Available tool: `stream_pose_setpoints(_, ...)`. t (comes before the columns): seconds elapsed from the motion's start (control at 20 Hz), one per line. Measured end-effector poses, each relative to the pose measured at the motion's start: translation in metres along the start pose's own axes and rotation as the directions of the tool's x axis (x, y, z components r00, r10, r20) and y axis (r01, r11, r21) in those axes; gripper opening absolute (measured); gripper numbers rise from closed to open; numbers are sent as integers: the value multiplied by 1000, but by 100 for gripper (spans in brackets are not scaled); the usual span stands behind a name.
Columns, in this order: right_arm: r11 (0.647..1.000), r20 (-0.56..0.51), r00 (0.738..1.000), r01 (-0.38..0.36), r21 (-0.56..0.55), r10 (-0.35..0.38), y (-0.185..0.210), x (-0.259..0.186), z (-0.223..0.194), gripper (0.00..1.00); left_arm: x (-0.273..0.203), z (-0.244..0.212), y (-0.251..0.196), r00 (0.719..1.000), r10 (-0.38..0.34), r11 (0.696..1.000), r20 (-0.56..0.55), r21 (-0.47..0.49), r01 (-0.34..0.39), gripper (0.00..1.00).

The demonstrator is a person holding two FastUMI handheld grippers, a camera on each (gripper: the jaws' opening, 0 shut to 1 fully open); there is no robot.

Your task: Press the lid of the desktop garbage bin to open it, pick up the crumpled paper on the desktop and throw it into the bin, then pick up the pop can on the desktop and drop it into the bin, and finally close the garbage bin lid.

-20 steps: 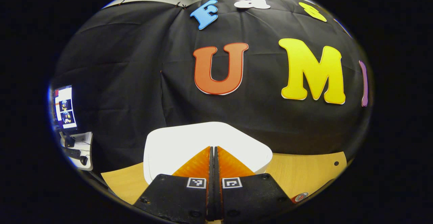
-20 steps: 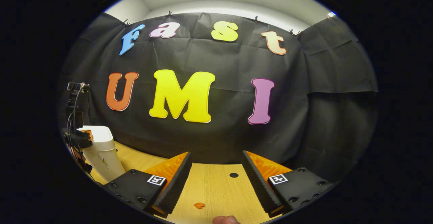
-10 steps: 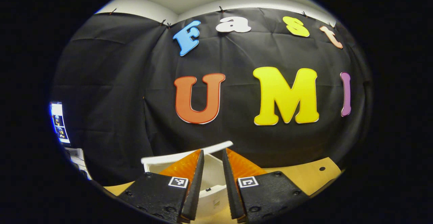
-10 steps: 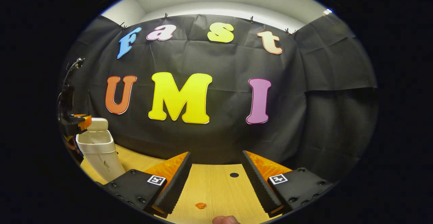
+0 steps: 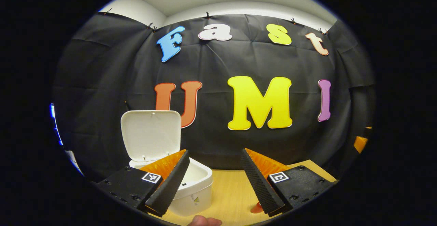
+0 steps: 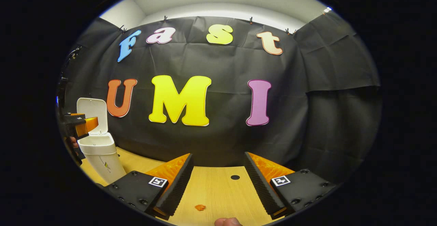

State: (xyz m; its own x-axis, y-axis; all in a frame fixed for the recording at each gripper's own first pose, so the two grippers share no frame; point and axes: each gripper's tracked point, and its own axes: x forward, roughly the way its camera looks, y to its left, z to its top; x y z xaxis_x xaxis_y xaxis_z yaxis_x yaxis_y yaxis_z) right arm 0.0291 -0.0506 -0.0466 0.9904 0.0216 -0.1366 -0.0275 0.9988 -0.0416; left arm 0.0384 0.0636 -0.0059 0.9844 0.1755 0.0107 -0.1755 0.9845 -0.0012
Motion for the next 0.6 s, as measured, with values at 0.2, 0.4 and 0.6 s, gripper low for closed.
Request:
stream_pose_setpoints(0.2,999,-7,999,-32,-28,32,-2,-2,-14,93,-16,-15,-20,998,-57,998,-23,2,57,99)
stream_pose_setpoints(0.4,995,-79,992,-100,-25,98,7,0,-49,94,-33,-34,-36,994,-85,996,-74,-4,85,99)
stream_pose_setpoints(0.6,989,-187,972,-145,0,143,12,10,-96,94,-48,-41,-40,991,-85,996,-103,-1,86,99)
